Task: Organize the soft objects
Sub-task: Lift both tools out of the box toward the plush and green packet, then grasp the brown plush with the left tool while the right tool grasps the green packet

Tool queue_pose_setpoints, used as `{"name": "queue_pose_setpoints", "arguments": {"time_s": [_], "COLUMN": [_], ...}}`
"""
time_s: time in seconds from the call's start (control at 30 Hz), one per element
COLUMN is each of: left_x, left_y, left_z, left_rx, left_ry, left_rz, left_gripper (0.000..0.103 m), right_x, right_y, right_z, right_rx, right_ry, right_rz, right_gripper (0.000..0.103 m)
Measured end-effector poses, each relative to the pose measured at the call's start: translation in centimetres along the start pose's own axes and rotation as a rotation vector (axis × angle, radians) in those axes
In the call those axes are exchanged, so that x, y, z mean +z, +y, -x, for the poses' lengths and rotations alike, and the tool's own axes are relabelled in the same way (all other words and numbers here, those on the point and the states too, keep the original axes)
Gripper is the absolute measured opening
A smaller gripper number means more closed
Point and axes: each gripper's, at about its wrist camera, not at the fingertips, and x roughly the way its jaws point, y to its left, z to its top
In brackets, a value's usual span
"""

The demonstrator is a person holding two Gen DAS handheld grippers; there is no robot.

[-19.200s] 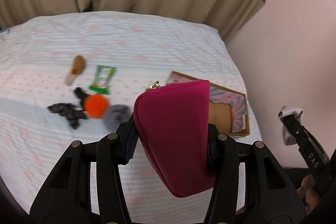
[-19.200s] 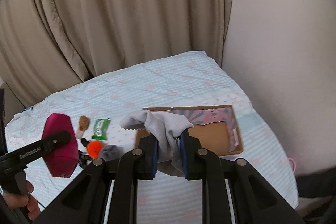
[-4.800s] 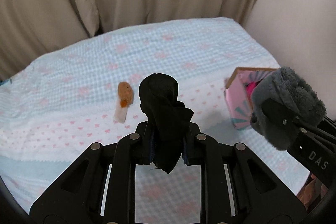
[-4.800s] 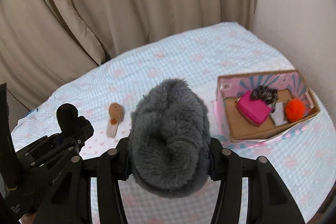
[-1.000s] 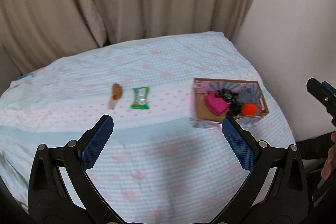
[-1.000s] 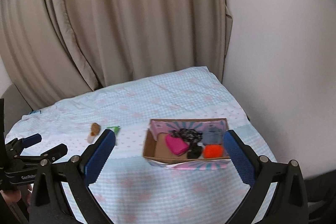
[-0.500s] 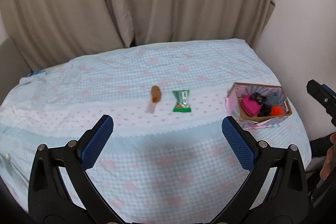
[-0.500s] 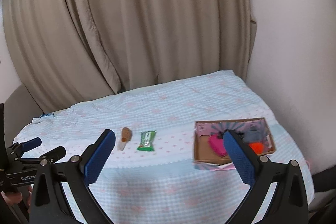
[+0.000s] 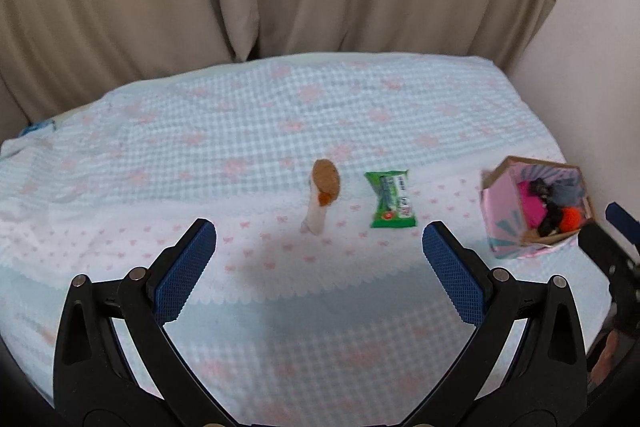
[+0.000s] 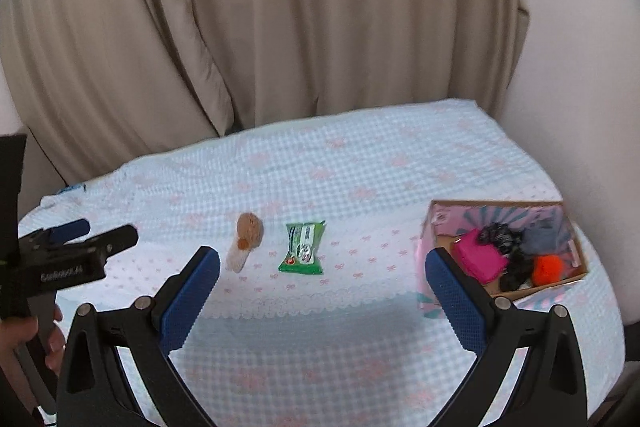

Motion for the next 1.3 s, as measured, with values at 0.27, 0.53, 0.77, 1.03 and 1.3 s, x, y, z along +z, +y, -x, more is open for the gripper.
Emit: {"name": "queue_pose_setpoints", "arguments": {"time_s": [0.27,0.53,0.77,1.03,1.3], "left_x": [-0.2,0.0,0.4,0.3,0.6], "left_y": [0.3,-0.7,-1.0,-0.5,-1.0], "left_z": [-11.3,-22.4,-27.6,-31.1,-29.4], "left_rx": [-0.052,-0.079,-0.061,-0.042,-0.047], "left_ry": [0.059,0.116,0.145,0.197,0.165], "left_rz": [-0.033,-0.047,-0.068,-0.054,-0.075], "left_gripper": [0.103,0.096,0.093,0.062,0.034], "right_x": [-3.2,-4.7,-5.1,-5.0,-5.0], "right_y": [1.2,2.1,2.1,2.3,2.7], "right_z": [-11.2,-20.9,-28.1,-32.3,-32.9], "right_rx": [0.014,0.035,0.046,0.054,0.060], "right_ry": [0.092,0.147,0.204,0.217,0.242], "right_rz": [-0.013,0.042,0.034,0.036,0.085], "right_gripper": [0.103,0.102,0.090,0.072,0.041]}}
